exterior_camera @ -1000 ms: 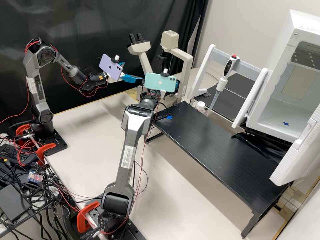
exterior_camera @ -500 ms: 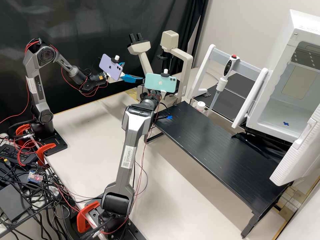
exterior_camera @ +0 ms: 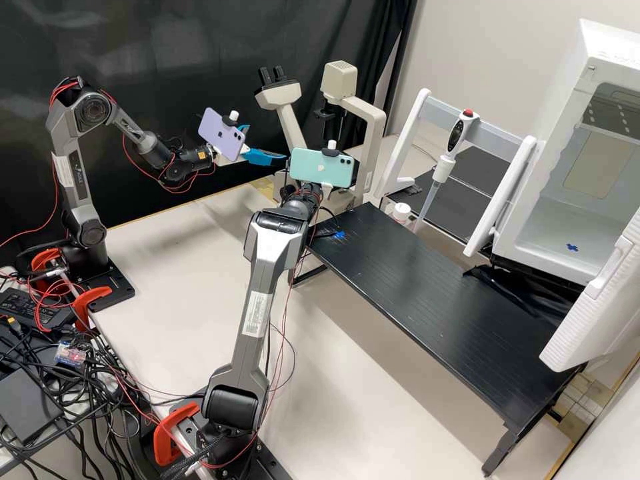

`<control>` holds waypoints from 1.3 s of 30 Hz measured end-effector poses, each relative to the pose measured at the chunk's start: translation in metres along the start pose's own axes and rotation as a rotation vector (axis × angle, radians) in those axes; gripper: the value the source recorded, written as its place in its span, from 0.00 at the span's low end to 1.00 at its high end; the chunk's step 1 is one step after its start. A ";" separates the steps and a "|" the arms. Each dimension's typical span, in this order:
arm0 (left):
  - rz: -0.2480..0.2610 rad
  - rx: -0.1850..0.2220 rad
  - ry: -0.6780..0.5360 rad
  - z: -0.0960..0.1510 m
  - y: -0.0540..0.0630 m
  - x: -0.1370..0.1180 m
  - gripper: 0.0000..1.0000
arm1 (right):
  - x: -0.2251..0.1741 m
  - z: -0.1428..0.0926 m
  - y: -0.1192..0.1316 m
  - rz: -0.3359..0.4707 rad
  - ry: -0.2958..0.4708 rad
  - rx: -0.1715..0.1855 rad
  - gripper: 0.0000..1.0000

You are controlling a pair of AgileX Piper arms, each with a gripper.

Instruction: Move the petri dish to the bench

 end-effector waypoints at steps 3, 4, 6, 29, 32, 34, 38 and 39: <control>0.000 0.000 0.000 0.000 0.000 0.000 1.00 | -0.008 0.000 0.001 -0.001 0.000 0.004 0.00; 0.000 0.000 0.000 0.000 0.000 0.000 1.00 | -0.011 0.000 0.001 -0.005 0.001 0.001 0.00; 0.000 0.000 0.000 0.000 0.000 0.000 1.00 | -0.020 -0.001 0.002 -0.013 0.004 -0.001 0.00; 0.000 0.000 0.000 0.000 0.000 0.000 1.00 | -0.152 0.015 0.019 0.042 0.020 -0.049 0.00; 0.000 0.000 0.000 0.000 0.000 0.000 1.00 | -0.172 0.026 0.017 0.055 0.005 -0.053 0.00; 0.000 0.000 0.000 0.000 0.000 0.000 1.00 | -0.182 0.033 0.016 0.060 -0.007 -0.055 0.00; 0.000 0.000 0.000 0.000 0.000 0.000 1.00 | -0.204 0.050 0.013 0.079 -0.036 -0.057 0.00; 0.000 0.000 0.000 0.000 0.000 0.000 1.00 | -0.209 0.053 0.013 0.090 -0.038 -0.058 0.00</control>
